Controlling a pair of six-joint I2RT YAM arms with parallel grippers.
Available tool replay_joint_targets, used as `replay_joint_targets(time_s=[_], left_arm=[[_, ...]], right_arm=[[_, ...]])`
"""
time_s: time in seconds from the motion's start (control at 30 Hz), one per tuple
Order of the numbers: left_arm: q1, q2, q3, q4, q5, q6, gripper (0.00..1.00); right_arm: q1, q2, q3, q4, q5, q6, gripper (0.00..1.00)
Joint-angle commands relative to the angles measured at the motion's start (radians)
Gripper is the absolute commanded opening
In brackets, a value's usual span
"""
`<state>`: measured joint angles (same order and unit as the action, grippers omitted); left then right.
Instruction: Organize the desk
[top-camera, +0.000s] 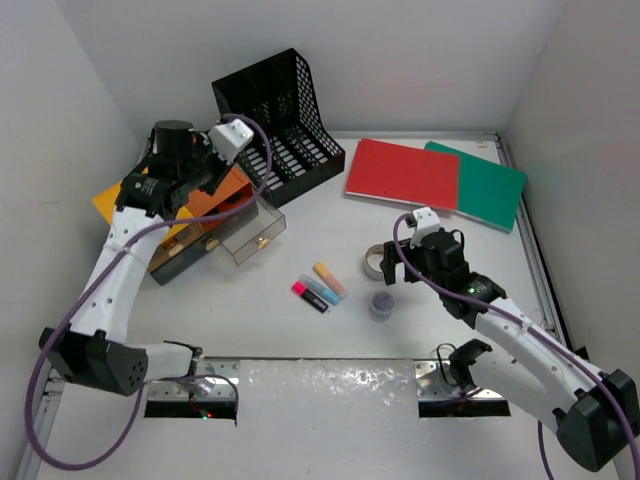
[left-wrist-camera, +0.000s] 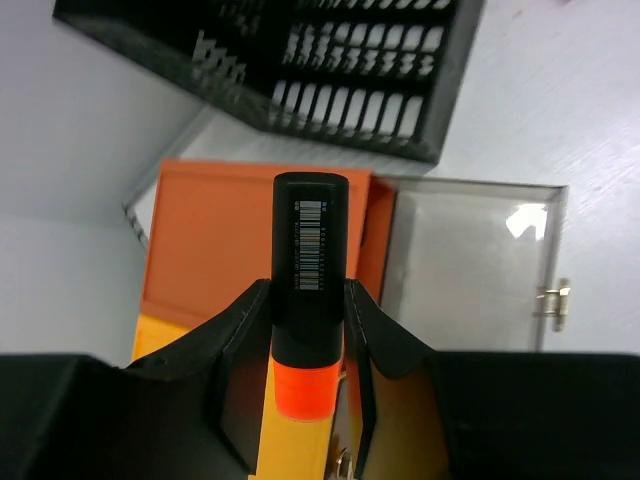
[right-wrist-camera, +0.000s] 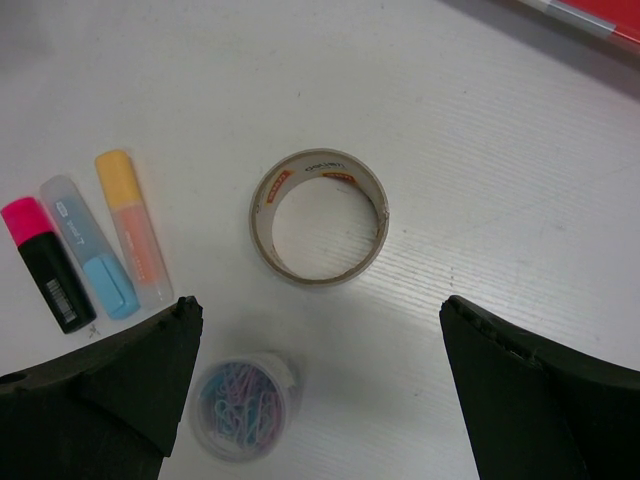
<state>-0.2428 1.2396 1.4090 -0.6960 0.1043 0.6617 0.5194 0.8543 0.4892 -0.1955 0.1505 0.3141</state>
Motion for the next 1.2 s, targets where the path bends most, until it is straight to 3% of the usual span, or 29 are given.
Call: replay_joint_targets(time_s=[0.0,0.2,0.57,0.8,0.93,0.97,1.0,1.17], left_arm=[[0.104,0.066,0.047,-0.039,0.011,-0.04,0.0],[0.198,0.15,0.03,-0.019,0.083,-0.048,0.0],[0.192,0.25,-0.016,-0.004,0.225,-0.036,0.0],[0.106,0.258,-0.093,0.019,0.244,0.001,0.0],[0.03,0.262,-0.133,0.058,0.158,0.001,0.0],[0.03,0.273,-0.137,0.058,0.146,0.001,0.04],[0.03,0.277,-0.142,0.053,0.134,0.004,0.22],[0.037,0.276,-0.147,0.049,0.037,-0.013,0.39]], right_arm=[[-0.002,0.0,0.014,0.034,-0.011,-0.006,0.99],[-0.004,-0.012,0.019,0.024,-0.025,-0.021,0.99],[-0.004,-0.018,0.006,0.025,-0.031,-0.018,0.99],[-0.004,0.014,0.005,0.045,-0.043,-0.015,0.99],[-0.004,0.029,0.006,0.048,-0.048,-0.012,0.99],[-0.002,0.029,0.006,0.048,-0.054,-0.012,0.99],[-0.004,0.028,0.005,0.047,-0.057,-0.012,0.99],[-0.004,0.008,0.006,0.033,-0.062,-0.026,0.99]])
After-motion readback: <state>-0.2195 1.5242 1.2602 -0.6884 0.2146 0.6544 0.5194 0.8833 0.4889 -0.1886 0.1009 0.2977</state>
